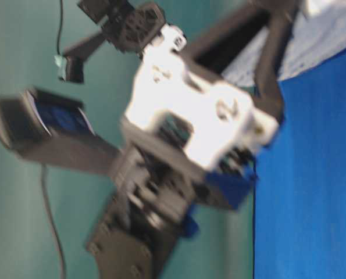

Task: Fold the blue towel.
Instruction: 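Swing the held strip to a vertical orientation and lay it down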

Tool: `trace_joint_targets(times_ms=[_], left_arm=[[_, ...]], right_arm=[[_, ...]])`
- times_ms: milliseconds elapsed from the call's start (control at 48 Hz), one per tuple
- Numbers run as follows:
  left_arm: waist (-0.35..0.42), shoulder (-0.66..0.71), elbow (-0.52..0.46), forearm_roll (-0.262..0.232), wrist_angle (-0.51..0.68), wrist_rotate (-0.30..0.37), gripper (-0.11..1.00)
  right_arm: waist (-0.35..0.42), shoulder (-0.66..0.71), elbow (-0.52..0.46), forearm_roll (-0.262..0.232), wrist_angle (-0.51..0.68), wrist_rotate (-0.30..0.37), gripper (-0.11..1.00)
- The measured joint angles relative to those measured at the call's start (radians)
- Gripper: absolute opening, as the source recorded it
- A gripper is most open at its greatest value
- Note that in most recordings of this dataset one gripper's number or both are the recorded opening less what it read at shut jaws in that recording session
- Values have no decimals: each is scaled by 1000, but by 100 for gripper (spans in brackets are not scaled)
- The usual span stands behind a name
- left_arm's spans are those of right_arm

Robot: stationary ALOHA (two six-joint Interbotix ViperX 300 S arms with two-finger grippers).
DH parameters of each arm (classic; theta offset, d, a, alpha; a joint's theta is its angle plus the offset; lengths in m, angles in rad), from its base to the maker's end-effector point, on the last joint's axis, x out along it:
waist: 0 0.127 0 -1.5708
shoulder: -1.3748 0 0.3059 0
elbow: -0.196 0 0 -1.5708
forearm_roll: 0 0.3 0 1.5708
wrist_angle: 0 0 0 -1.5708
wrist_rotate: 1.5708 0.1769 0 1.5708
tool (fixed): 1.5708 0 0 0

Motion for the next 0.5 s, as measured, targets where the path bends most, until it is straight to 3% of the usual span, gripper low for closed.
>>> trace_joint_targets(times_ms=[271,500], left_arm=[[-43,-77,173,-115,-98,0,3],[-61,-115,253,-155,-117,0,3]], right_arm=[[34,153,-118,-2,-3,-2,13],[52,236,-186,-2,-3,3,13]])
